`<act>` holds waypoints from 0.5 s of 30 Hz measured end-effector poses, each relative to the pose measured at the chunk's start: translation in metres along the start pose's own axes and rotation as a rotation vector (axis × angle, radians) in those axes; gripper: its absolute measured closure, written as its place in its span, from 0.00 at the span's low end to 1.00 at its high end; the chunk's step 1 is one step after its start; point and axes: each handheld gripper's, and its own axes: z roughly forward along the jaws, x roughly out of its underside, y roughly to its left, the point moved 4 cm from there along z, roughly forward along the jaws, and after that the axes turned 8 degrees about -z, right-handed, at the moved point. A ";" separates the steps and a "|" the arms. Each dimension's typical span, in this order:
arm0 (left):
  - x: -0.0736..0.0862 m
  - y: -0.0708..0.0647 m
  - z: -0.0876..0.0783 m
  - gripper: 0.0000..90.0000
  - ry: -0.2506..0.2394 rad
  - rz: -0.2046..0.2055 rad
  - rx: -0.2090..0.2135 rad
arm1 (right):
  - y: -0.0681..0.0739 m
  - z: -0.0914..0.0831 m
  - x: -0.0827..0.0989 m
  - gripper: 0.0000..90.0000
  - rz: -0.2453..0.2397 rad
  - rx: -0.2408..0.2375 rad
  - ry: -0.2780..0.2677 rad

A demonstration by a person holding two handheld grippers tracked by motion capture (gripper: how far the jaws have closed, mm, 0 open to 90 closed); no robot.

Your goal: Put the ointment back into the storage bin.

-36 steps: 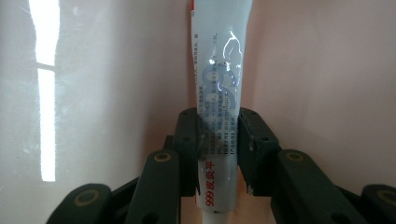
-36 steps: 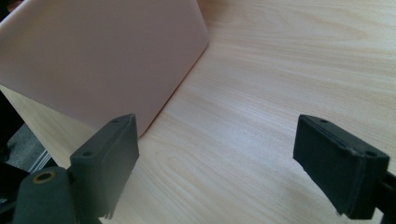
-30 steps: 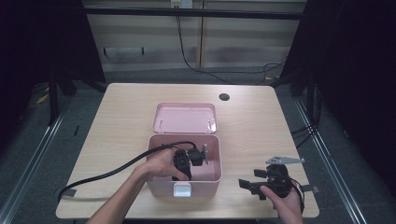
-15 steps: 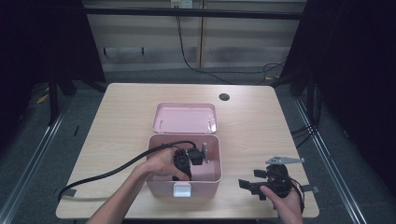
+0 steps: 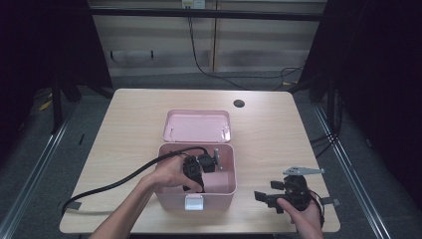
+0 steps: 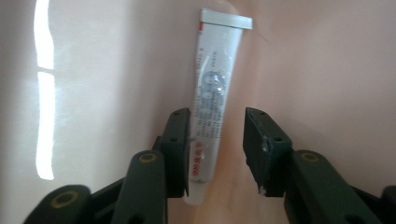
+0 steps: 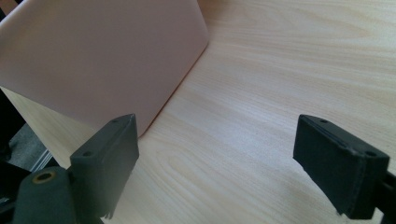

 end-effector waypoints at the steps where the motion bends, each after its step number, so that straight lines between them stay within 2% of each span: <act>1: 0.000 0.000 -0.002 0.68 -0.008 -0.002 -0.002 | 0.000 0.000 0.000 0.15 0.000 -0.001 -0.001; 2: 0.000 -0.001 -0.005 0.68 -0.024 0.007 -0.009 | 0.000 0.000 0.000 0.15 0.000 -0.001 -0.001; 4: 0.001 -0.004 -0.010 0.68 -0.049 -0.001 -0.015 | 0.000 0.000 0.000 0.15 0.000 -0.001 -0.001; 6: 0.001 -0.007 -0.014 0.68 -0.052 0.007 -0.029 | 0.000 0.000 0.000 0.15 0.000 0.000 0.000; 8: 0.003 -0.008 -0.019 0.68 -0.061 -0.002 -0.054 | 0.000 0.000 0.000 0.15 -0.001 -0.002 0.000; 15: 0.008 -0.015 -0.033 0.65 -0.106 0.000 -0.064 | 0.000 0.000 0.000 0.15 -0.001 -0.002 0.000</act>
